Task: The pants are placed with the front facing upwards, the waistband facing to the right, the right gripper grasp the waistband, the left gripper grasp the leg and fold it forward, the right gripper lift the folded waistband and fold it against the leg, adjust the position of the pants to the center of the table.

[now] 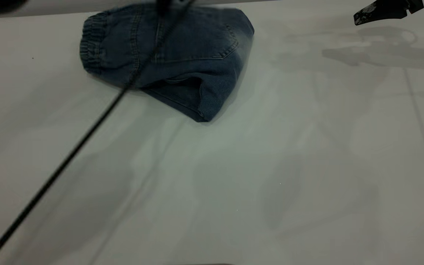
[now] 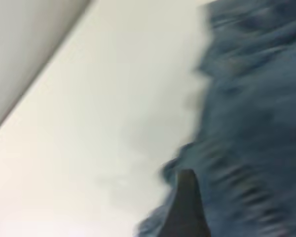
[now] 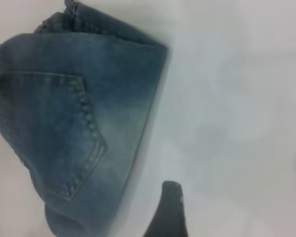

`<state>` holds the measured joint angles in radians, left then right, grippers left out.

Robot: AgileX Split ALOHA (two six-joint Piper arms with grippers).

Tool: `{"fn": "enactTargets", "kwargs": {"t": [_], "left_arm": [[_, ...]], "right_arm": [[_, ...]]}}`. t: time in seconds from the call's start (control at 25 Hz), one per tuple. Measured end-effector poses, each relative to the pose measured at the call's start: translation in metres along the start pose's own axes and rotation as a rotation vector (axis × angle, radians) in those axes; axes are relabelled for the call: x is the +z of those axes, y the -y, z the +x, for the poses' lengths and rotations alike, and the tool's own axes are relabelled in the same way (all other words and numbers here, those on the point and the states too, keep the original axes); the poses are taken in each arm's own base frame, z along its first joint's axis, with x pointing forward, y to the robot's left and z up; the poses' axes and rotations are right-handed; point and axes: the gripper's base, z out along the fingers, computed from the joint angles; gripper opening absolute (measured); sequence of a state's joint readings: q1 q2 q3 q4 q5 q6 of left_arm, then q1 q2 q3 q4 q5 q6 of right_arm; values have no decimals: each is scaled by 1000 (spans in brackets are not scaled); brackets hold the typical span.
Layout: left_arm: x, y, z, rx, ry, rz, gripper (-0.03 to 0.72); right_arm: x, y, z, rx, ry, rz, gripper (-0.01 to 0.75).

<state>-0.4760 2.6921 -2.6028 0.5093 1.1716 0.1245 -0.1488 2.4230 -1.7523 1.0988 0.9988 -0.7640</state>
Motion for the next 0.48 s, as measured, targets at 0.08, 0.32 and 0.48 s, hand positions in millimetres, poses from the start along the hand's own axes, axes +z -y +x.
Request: {"fn": "enactTargets", "kwargs": {"t": [0.08, 0.32, 0.48], "left_arm": [[-1, -5, 1, -19, 3, 9, 547], [-11, 17, -6, 38, 60, 218, 547], [-18, 21, -9, 82, 99, 293, 547]], "right_arm": [[0, 0, 0, 0, 0, 0, 573], [0, 0, 0, 0, 1, 0, 573], [0, 0, 0, 0, 1, 0, 572]]}}
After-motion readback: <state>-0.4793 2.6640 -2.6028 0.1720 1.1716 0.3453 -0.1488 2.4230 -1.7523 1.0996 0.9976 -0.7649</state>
